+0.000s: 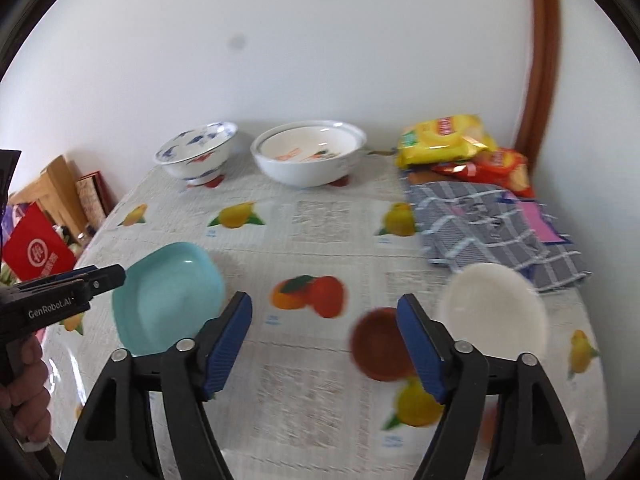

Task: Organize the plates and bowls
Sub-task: 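Withdraw both grippers from the stacked plates, then move both grippers toward the rim of the terracotta dish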

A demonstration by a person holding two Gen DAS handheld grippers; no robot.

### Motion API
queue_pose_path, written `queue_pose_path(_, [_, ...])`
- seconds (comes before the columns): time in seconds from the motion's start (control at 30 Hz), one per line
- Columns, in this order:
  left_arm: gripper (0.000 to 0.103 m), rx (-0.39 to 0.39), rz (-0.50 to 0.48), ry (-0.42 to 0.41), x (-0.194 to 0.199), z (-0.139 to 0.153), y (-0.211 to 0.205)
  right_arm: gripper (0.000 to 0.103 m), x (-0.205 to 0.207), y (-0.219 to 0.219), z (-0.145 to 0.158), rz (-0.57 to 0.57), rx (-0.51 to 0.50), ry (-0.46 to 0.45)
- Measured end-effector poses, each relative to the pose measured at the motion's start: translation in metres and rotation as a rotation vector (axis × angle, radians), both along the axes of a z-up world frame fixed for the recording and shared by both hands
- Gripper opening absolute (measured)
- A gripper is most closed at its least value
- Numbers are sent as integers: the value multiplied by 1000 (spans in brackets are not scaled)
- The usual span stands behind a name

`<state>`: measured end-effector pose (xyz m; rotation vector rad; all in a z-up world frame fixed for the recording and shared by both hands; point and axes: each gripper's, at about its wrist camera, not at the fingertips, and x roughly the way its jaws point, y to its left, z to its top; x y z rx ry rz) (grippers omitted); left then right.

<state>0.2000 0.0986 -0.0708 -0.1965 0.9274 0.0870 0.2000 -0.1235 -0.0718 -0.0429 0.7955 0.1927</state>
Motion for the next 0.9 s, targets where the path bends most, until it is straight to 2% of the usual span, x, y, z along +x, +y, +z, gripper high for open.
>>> queue_pose_path(0.13, [52, 2, -48, -6, -2, 6, -34, 78, -18, -45, 9, -83, -65, -38])
queue_pose_path(0.33, [54, -14, -104, 0, 2, 4, -81, 78, -38, -112, 6, -191, -89, -29])
queue_pose_path(0.5, [54, -20, -116, 14, 8, -4, -108, 78, -46, -161, -7, -256, -36, 35])
queue_pose_path(0.67, [54, -27, -127, 32, 14, -15, -126, 78, -49, -192, -27, -305, -34, 96])
queue_pose_path(0.9, [54, -53, -112, 71, 25, -36, -136, 71, -48, -201, -57, -291, 8, 156])
